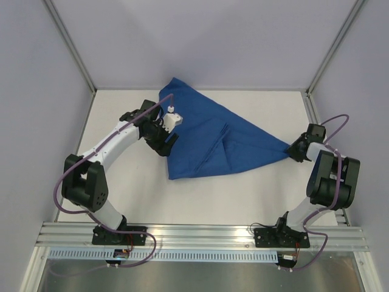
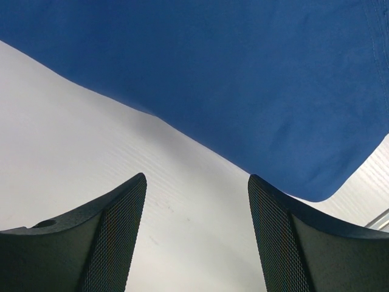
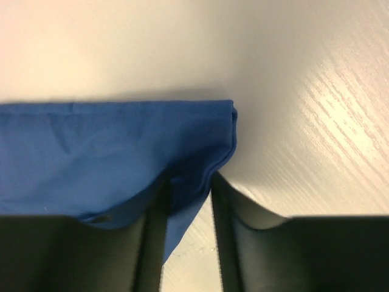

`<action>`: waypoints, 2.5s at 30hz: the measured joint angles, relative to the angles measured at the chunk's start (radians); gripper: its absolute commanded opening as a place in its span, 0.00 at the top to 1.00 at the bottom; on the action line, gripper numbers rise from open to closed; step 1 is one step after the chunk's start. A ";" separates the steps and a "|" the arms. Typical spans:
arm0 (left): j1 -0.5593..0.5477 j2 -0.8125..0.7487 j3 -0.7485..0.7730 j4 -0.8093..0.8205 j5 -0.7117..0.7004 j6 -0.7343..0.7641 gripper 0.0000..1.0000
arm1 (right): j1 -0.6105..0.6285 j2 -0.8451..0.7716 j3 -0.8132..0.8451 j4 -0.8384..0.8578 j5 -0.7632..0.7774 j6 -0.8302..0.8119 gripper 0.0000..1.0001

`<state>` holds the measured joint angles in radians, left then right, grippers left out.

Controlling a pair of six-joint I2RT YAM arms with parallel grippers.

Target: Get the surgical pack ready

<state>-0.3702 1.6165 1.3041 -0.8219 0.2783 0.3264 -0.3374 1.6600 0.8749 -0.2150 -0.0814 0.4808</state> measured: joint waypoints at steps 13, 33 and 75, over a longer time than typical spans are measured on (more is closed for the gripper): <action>0.059 0.028 -0.040 0.040 0.005 -0.011 0.24 | 0.010 -0.029 -0.011 0.000 -0.008 0.016 1.00; 0.095 0.164 -0.075 0.066 0.038 -0.023 0.31 | 0.909 -0.255 0.283 -0.056 0.102 0.070 1.00; 0.224 0.160 0.008 0.025 0.064 -0.034 0.19 | 1.286 0.249 0.367 0.215 -0.084 0.130 0.71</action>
<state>-0.1459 1.7767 1.3121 -0.7971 0.3428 0.2928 0.9482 1.9087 1.2419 0.0002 -0.1650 0.6113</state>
